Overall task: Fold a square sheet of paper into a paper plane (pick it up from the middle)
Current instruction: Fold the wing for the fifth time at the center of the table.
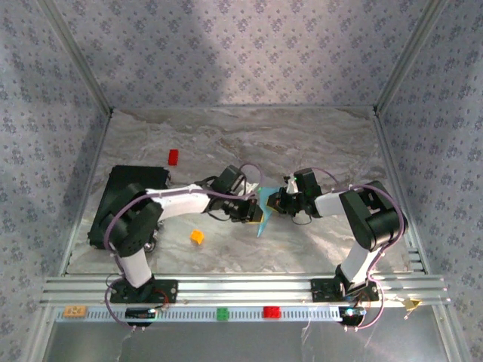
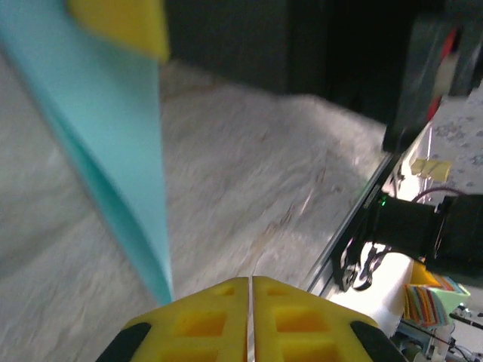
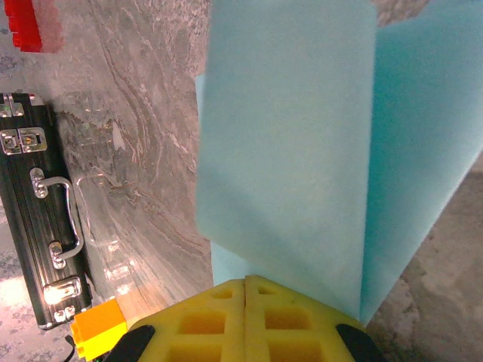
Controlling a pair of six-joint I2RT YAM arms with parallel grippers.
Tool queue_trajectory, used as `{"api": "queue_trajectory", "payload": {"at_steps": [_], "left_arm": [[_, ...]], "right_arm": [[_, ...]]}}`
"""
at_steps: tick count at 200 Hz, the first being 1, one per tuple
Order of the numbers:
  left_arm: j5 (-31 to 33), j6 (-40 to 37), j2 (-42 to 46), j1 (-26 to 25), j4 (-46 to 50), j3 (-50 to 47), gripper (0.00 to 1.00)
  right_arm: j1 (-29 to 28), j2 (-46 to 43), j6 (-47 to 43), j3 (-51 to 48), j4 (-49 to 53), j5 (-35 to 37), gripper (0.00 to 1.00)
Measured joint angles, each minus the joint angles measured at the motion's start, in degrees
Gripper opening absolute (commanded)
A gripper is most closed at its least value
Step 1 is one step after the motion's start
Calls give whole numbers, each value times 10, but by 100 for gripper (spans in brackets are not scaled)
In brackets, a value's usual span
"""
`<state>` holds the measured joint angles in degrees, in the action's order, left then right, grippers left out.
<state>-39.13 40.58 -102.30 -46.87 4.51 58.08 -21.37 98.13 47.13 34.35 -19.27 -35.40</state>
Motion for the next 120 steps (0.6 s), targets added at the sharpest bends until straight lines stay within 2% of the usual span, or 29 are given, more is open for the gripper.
{"api": "queue_trajectory", "payload": {"at_steps": [74,120], "left_arm": [[-2,9,-104,0,-13,75,9],[-5,4,-137,0,-5,81,9]], "right_arm": [[0,0,0,0,0,0,5],[0,0,0,0,0,0,5]]}}
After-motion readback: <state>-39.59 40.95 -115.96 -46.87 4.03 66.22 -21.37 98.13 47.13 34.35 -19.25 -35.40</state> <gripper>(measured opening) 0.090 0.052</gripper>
